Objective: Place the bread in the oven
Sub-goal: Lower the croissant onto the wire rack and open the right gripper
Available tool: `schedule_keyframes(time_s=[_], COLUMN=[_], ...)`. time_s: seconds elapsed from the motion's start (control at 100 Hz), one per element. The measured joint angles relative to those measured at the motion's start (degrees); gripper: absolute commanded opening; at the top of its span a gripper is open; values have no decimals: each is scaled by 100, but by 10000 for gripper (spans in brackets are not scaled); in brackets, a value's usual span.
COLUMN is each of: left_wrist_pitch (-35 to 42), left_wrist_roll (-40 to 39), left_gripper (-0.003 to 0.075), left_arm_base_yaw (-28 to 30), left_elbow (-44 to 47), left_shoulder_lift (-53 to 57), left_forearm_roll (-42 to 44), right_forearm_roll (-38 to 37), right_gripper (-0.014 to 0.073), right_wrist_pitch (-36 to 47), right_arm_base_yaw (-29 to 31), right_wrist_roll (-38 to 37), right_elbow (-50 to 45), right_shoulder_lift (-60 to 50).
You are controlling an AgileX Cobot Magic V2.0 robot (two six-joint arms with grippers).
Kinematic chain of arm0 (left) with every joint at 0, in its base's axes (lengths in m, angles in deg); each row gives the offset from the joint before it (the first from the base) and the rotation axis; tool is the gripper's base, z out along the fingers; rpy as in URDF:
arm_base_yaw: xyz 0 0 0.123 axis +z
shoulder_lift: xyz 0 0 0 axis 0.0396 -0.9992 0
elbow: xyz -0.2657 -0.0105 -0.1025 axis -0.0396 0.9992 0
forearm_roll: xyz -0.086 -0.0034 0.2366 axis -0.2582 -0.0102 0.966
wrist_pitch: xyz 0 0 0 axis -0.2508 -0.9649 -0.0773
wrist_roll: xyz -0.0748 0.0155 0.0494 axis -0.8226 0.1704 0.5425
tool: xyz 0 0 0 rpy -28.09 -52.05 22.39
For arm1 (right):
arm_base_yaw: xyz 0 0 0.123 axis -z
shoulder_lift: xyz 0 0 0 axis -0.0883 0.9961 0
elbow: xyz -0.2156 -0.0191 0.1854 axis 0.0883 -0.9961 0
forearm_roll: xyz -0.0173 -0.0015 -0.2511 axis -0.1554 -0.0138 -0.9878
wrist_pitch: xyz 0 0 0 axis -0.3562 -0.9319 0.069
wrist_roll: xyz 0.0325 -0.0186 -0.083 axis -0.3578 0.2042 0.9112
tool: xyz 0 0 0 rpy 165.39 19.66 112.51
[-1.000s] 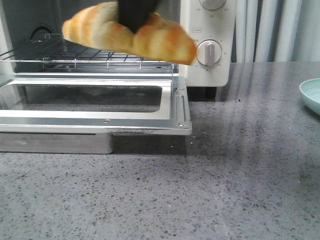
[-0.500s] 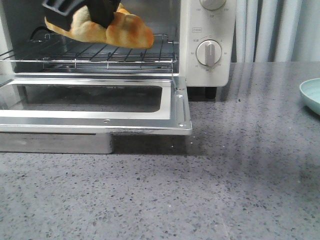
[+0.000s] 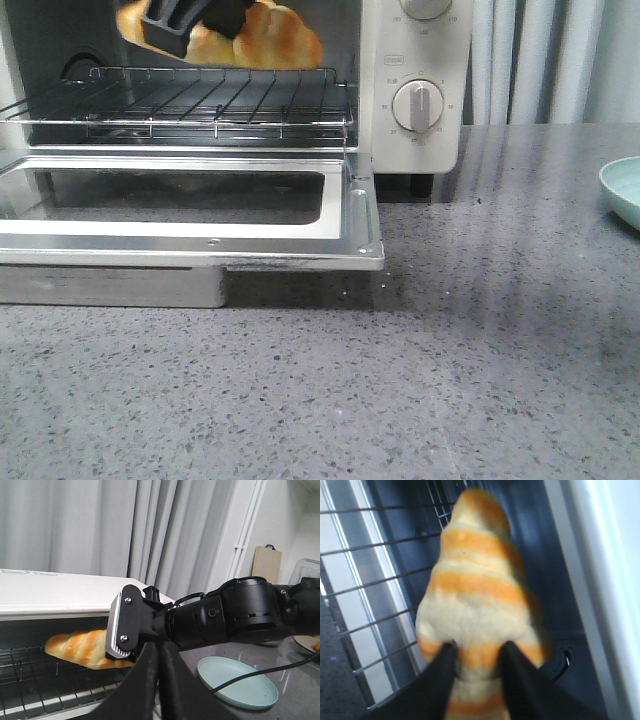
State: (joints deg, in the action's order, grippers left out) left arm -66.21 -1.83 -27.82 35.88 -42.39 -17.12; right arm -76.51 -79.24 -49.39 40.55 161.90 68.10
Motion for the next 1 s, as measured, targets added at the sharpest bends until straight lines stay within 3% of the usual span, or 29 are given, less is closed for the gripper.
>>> schedule_keyframes(time_s=[0.08,0.36,0.56,0.63,0.82,0.92,1.0], left_wrist_pitch=[0,-19,-159,-400,-1098,-1190,-1194], left_wrist_roll=[0,0,-251,-488,-1714,-1988,-2051], left_gripper=[-21,-21,-22,-22,-22,-21,-21], left_arm_base_yaw=[0,0,80,214,877,1323,1634], left_elbow=[0,0,0,0,-5,20,103], left_shoulder_lift=[0,147,426,554,1102,1375,1375], left_forearm_roll=[-9,428,928,1285,2653,2982,3038], right_forearm_roll=[-28,-46,-51,-51,-51,-39,-30], right_gripper=[553,461,429,356,31,-73,-76], right_wrist_pitch=[13,-27,-399,-686,-1570,-1872,-2018], right_arm_base_yaw=[43,-102,-851,-1185,-2054,-2375,-2533], right_wrist_roll=[-25,-41,-45,-45,-45,-65,-98], right_elbow=[0,0,0,38,344,472,519], right_shoulder_lift=[0,0,0,0,0,0,-65])
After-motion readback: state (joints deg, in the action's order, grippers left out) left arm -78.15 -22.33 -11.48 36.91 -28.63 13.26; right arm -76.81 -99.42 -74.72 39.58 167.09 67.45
